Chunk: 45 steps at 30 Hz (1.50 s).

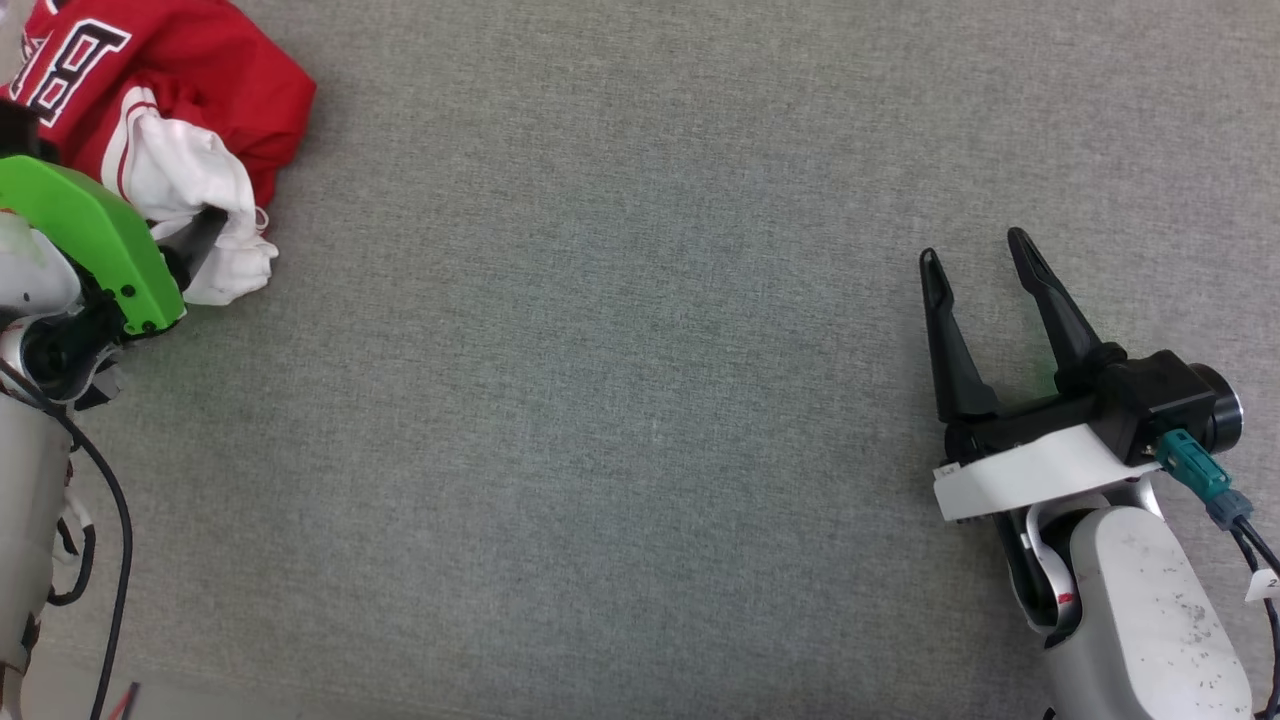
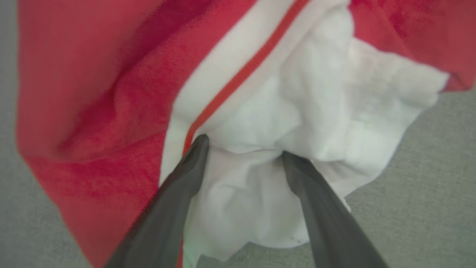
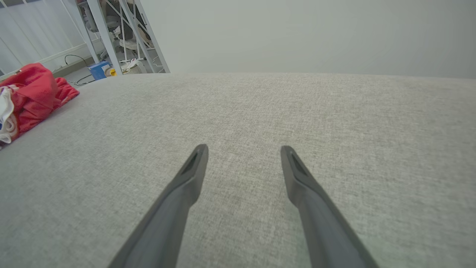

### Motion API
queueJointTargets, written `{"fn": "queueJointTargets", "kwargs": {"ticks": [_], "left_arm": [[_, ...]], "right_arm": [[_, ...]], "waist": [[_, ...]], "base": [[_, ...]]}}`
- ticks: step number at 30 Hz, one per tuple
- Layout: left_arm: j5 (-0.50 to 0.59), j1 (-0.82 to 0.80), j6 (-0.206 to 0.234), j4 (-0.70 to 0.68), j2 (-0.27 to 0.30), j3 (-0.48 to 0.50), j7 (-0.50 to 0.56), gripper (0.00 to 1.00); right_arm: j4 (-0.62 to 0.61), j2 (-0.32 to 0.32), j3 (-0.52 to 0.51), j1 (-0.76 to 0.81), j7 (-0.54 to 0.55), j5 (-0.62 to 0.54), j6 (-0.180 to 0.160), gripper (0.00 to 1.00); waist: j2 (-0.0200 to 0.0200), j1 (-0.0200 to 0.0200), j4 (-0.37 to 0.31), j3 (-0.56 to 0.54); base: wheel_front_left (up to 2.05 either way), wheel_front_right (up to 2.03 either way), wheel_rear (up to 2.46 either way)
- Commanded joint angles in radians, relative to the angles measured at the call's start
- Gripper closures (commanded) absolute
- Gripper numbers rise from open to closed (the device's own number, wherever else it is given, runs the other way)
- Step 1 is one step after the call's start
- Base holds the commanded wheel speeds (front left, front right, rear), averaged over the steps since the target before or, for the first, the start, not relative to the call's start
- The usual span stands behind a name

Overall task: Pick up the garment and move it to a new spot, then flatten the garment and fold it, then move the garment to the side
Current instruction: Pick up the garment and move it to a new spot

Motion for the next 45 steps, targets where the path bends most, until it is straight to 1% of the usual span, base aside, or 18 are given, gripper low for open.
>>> {"fn": "queueJointTargets", "kwargs": {"ticks": [1,3,9,13,16,21,27,31,35,38,42,45], "left_arm": [[-0.031,-0.004,-0.003,0.017,-0.011,-0.005,-0.001,1.00],[-0.046,0.004,-0.003,0.024,-0.013,-0.011,-0.017,1.00],[-0.075,0.024,-0.003,-0.001,-0.010,-0.029,-0.128,1.00],[-0.083,0.042,-0.003,-0.040,0.009,-0.030,-0.215,1.00],[-0.083,0.064,-0.003,-0.095,0.026,-0.036,-0.267,1.00],[-0.078,0.102,-0.002,-0.218,0.041,-0.048,-0.301,1.00],[-0.062,0.143,0.043,-0.390,0.020,-0.077,-0.286,1.00],[-0.053,0.175,0.092,-0.496,-0.026,-0.116,-0.266,1.00],[-0.035,0.207,0.118,-0.544,-0.078,-0.172,-0.256,1.00],[-0.017,0.225,0.128,-0.536,-0.123,-0.214,-0.266,1.00],[0.005,0.233,0.136,-0.489,-0.216,-0.271,-0.300,1.00],[0.043,0.230,0.143,-0.429,-0.286,-0.323,-0.335,1.00]], "right_arm": [[0.002,-0.003,0.000,-0.012,-0.009,0.004,-0.001,0.00],[0.008,-0.003,-0.002,-0.011,-0.009,0.006,-0.001,0.00],[0.026,-0.003,-0.001,-0.002,-0.009,0.007,-0.001,0.00],[0.037,-0.003,-0.001,0.021,-0.009,0.017,-0.001,0.00],[0.045,-0.003,-0.002,0.048,-0.009,0.033,-0.001,0.00],[0.057,-0.003,-0.011,0.100,-0.009,0.055,-0.001,0.00],[0.062,-0.003,-0.018,0.155,-0.009,0.083,-0.001,0.00],[0.059,-0.003,-0.020,0.173,-0.009,0.094,-0.001,0.00],[0.059,-0.003,-0.028,0.184,-0.009,0.105,-0.001,0.00],[0.060,-0.003,-0.031,0.188,-0.009,0.109,-0.001,0.00],[0.054,-0.003,-0.047,0.194,-0.009,0.110,-0.001,0.00],[0.056,-0.003,-0.085,0.196,-0.009,0.124,-0.001,0.00]], "waist": [[0.0119,-0.0001,-0.013,0.010],[0.0119,-0.0001,-0.010,-0.001],[0.0119,-0.0001,0.007,-0.067],[0.0119,-0.0001,0.013,-0.144],[0.0119,-0.0001,0.016,-0.215],[0.0119,-0.0001,0.022,-0.325],[0.0119,-0.0001,0.017,-0.428],[0.0119,-0.0001,-0.006,-0.470],[0.0119,-0.0001,-0.044,-0.495],[0.0119,-0.0001,-0.079,-0.504],[0.0119,-0.0001,-0.130,-0.509],[0.0119,-0.0001,-0.173,-0.505]], "base": [[0.00,0.00,0.00],[0.00,0.00,0.00],[0.00,0.00,0.00],[0.00,0.00,0.00],[0.00,0.00,0.00],[0.00,0.00,0.00],[0.00,0.00,0.00],[0.00,0.00,0.00],[0.00,0.00,0.00],[0.00,0.00,0.00],[0.00,0.00,0.00],[0.00,0.00,0.00]]}}
